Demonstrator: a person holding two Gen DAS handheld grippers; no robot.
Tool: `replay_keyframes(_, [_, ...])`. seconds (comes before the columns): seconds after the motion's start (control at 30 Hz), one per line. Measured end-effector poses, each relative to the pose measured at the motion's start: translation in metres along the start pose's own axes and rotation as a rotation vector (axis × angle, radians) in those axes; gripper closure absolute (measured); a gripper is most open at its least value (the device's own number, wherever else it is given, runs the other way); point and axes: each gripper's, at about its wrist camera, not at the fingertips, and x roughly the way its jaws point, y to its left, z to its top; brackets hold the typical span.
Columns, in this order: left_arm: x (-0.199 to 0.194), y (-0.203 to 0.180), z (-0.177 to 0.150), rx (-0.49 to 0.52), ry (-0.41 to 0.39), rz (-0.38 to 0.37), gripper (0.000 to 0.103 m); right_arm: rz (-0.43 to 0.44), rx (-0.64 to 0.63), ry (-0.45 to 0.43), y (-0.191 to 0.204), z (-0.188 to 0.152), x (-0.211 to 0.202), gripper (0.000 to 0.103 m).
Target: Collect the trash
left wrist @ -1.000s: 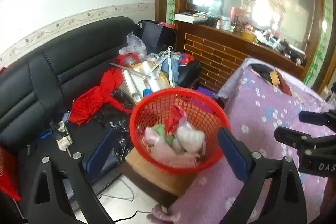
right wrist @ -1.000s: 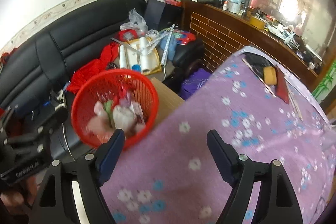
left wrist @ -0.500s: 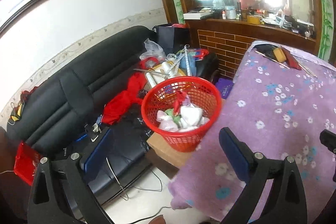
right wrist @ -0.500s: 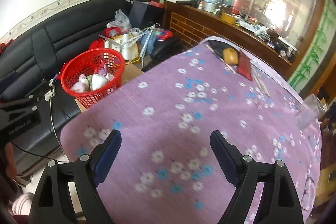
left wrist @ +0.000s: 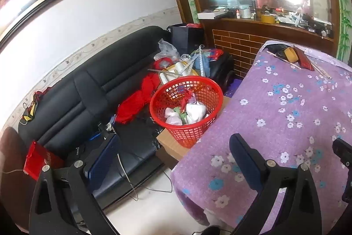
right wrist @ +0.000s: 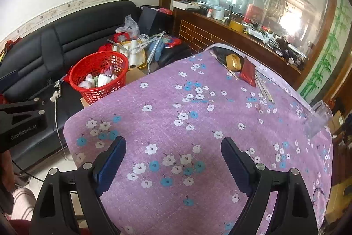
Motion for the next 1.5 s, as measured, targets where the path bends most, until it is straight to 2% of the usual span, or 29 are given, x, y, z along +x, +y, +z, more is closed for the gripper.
replay_keyframes(0.47, [-0.006, 0.005, -0.004, -0.018, 0.003, 0.015, 0.004, 0.021, -0.049, -0.019, 0.017, 0.001, -0.006, 0.012])
replay_keyframes(1.5, [0.001, 0.013, -0.013, -0.029, 0.009, 0.025, 0.004, 0.025, -0.057, 0.006, 0.03, -0.001, 0.004, 0.012])
